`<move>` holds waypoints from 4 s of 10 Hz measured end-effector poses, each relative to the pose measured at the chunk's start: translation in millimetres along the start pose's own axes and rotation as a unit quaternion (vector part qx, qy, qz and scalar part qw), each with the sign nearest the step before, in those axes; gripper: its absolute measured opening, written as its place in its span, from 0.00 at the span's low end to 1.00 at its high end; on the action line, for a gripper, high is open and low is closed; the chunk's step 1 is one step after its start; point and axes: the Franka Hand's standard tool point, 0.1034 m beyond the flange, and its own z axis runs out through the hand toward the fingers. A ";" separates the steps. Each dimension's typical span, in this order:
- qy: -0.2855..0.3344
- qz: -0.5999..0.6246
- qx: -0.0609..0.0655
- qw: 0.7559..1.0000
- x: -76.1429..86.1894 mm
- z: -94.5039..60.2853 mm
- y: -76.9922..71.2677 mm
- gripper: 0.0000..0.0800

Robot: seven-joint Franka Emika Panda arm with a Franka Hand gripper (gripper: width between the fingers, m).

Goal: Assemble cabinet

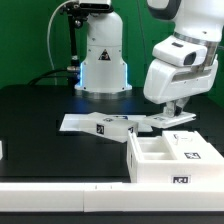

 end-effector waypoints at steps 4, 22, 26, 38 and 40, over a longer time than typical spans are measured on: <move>0.003 0.061 0.000 0.998 -3.4 -0.8 -1.9 0.08; -0.042 0.827 0.058 0.558 -10.9 -9.7 -20.6 0.08; -0.049 0.850 0.071 0.519 -10.5 -12.3 -18.8 0.08; 0.040 0.873 0.060 0.483 9.2 -23.7 -24.6 0.08; 0.041 0.867 0.046 0.495 13.3 -22.3 -37.7 0.08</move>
Offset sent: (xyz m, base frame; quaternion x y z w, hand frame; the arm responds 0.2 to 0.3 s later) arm -0.0167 -0.0242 0.0154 -0.0797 0.0344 0.2389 0.9671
